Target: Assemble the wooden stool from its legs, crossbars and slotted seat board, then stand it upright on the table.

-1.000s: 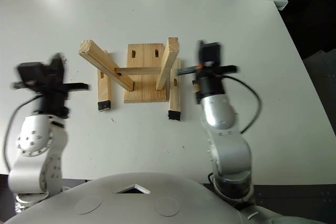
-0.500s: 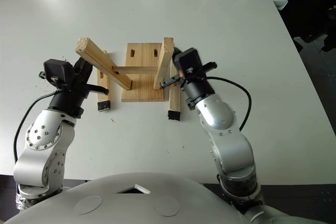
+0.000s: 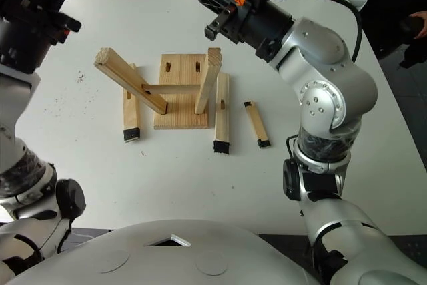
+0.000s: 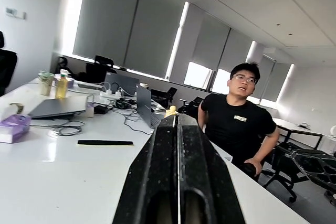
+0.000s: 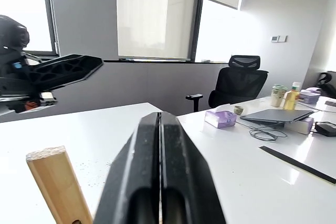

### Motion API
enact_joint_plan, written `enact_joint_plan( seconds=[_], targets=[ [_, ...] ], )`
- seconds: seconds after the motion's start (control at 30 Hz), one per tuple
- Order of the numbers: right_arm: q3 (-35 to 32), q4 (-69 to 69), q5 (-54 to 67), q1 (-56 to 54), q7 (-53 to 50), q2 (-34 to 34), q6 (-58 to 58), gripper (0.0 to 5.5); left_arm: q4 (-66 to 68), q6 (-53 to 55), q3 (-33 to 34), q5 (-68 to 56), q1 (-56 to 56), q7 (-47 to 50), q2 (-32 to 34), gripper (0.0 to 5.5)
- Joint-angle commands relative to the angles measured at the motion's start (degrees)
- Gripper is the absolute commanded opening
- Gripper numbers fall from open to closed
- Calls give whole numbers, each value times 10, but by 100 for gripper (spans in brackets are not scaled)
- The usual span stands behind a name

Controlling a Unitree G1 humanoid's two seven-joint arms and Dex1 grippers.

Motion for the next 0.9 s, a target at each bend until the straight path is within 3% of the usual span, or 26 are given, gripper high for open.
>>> enact_joint_plan(
  seconds=[0.03,0.53,0.9],
  targets=[
    [12,-6,22,1,3,-10,8,3,12,21,-19,-65,1,29,18,0],
    [12,-19,74,23,-4,-2,-22,3,-5,-35,-50,-176,25,94,32,0],
    [39,-23,73,44,-12,-5,-43,3,5,-66,-81,-187,51,107,58,0]
  ],
)
